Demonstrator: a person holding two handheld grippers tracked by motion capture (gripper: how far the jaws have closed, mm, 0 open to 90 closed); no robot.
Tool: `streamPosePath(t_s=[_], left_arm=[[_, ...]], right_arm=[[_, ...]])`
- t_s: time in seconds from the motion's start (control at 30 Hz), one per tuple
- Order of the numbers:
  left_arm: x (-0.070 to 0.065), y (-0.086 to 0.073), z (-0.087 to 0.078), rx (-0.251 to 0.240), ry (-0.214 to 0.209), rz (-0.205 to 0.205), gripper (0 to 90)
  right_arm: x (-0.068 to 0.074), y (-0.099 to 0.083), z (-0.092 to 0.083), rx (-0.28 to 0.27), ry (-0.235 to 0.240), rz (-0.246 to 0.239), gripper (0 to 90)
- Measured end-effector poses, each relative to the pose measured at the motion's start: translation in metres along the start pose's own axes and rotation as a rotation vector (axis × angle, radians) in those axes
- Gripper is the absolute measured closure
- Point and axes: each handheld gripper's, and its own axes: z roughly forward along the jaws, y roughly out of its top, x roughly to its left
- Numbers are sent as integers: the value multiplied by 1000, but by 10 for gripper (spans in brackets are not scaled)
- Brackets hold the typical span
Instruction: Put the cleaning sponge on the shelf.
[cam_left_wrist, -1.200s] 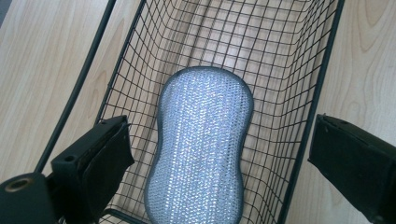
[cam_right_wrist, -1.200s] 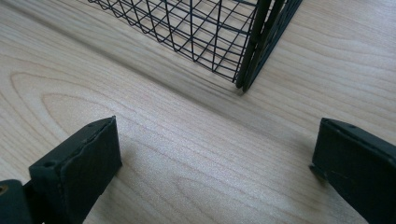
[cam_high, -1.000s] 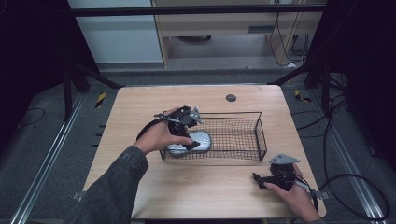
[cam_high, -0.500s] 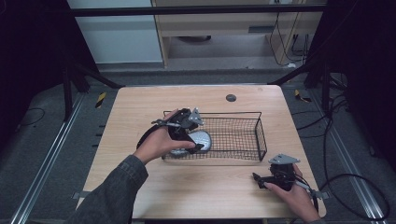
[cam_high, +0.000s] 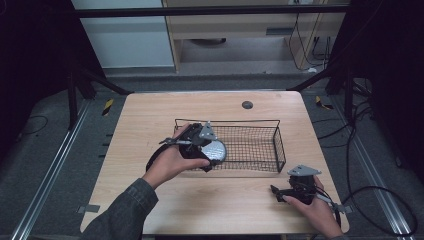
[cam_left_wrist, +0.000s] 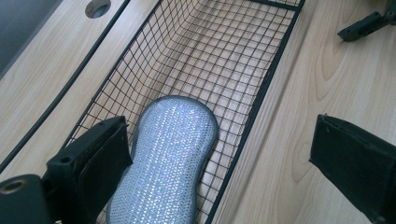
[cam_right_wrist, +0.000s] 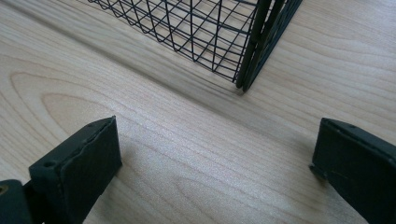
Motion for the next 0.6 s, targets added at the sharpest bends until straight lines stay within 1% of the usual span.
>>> streamPosePath(t_s=[0.1,0.27,0.43,0.6], left_arm=[[-3,-4,-3,-13,7,-11,39],[-9,-11,-8,-31,23,-15,36],[-15,-21,-14,-64,30,-34,34],[-17,-31,-19,-79,45,-51,33]], right_arm=[[0,0,0,0,0,0,13],[0,0,0,0,0,1,13],[0,0,0,1,0,1,13],[0,0,0,1,-1,4,13]])
